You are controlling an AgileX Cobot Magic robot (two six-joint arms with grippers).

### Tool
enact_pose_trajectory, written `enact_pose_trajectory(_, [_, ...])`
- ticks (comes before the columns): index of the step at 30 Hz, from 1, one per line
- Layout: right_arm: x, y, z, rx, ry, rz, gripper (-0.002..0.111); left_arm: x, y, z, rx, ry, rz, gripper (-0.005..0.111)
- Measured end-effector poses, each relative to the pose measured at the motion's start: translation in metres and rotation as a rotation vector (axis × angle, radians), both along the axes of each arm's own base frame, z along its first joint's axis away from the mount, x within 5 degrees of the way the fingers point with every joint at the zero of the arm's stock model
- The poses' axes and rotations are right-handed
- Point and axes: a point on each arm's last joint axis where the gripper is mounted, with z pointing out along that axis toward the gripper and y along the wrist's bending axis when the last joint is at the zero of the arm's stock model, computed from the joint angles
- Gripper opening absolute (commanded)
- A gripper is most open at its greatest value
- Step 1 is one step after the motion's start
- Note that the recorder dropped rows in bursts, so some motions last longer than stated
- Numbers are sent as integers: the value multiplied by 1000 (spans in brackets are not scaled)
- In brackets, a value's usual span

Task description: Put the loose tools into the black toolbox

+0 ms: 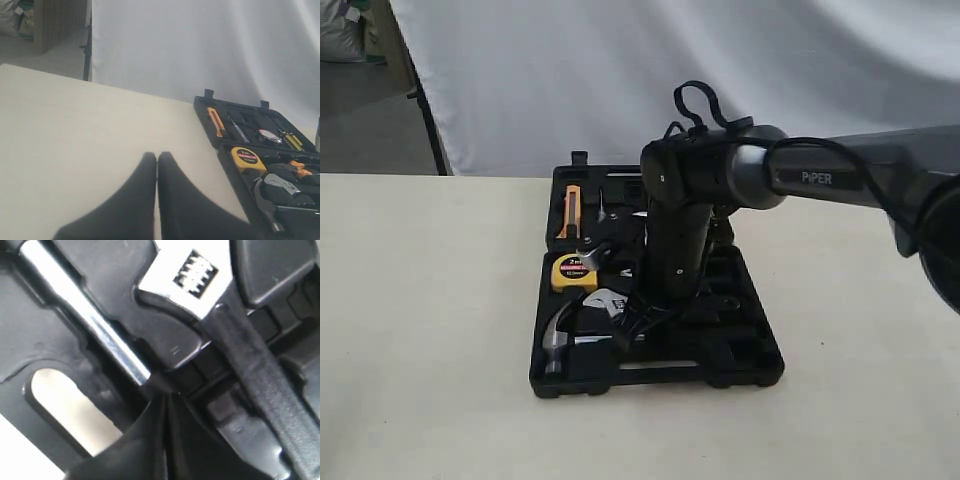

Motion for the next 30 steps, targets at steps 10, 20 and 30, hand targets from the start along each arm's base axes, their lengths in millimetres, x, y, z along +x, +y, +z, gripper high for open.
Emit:
enact_pose_trajectory(10, [-19, -7, 49, 41, 25, -39, 0, 0, 0, 0, 0, 0, 0, 1])
enact_pose_trajectory(20, [-40, -27, 138, 173, -88, -95, 0, 0, 0, 0, 0, 0, 0, 1])
enact_pose_trajectory(30, [-72, -92, 153, 260, -184, -209, 0, 0, 0, 0, 0, 0, 0, 1])
